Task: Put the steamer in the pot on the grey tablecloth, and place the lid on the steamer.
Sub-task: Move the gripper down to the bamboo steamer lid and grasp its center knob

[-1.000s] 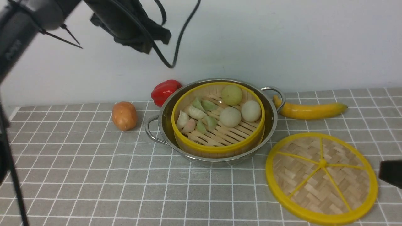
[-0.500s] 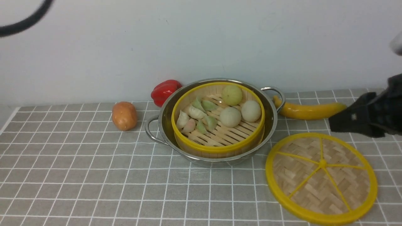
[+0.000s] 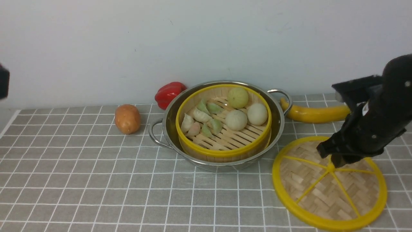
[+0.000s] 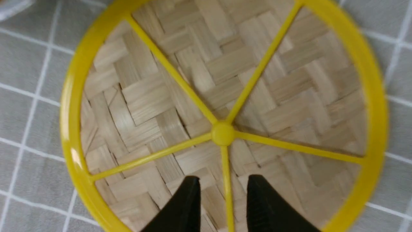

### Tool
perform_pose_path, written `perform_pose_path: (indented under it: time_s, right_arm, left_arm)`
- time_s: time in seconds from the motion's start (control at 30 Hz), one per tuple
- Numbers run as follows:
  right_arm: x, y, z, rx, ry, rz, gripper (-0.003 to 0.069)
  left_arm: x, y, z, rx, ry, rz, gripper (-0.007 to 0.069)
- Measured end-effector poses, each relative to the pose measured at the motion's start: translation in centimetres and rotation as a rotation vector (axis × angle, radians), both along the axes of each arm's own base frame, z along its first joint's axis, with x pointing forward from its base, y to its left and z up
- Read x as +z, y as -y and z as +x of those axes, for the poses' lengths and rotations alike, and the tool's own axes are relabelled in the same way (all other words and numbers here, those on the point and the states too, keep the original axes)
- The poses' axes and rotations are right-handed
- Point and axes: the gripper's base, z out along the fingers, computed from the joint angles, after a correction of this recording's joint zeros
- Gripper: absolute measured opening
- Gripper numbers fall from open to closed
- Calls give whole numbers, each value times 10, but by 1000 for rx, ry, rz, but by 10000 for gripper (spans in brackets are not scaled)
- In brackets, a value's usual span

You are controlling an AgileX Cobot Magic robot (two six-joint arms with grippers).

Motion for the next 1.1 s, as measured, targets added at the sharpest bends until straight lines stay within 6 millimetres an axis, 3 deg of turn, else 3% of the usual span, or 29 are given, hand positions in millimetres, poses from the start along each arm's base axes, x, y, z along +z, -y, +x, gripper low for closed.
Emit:
perform_pose_path:
  time_s: [0.13, 0.27, 0.63, 0.87, 1.0, 1.03, 1.1]
  right_arm:
    - [-22, -3, 8, 2, -31, -3, 256]
    - [-23, -4, 12, 6, 0, 5, 258]
    - [-24, -5, 19, 23, 64, 6, 258]
    - [-44, -6, 22, 22, 11, -10, 256]
    - [-43, -6, 23, 16, 13, -9, 191]
    - [-43, -6, 23, 16, 13, -11, 147]
    - [-43, -5, 22, 19, 3, -18, 143]
  left_arm:
    - [-20, -1, -21, -33, 53, -59, -23]
    - [-33, -1, -23, -36, 38, -70, -23]
    - [-39, 2, -20, -46, 18, -96, -22]
    - [-39, 2, -20, -46, 16, -97, -22]
    - [-39, 2, -20, -46, 16, -97, -22]
    - [-39, 2, -20, -46, 16, -97, -22]
    - [-39, 2, -20, -46, 16, -97, -22]
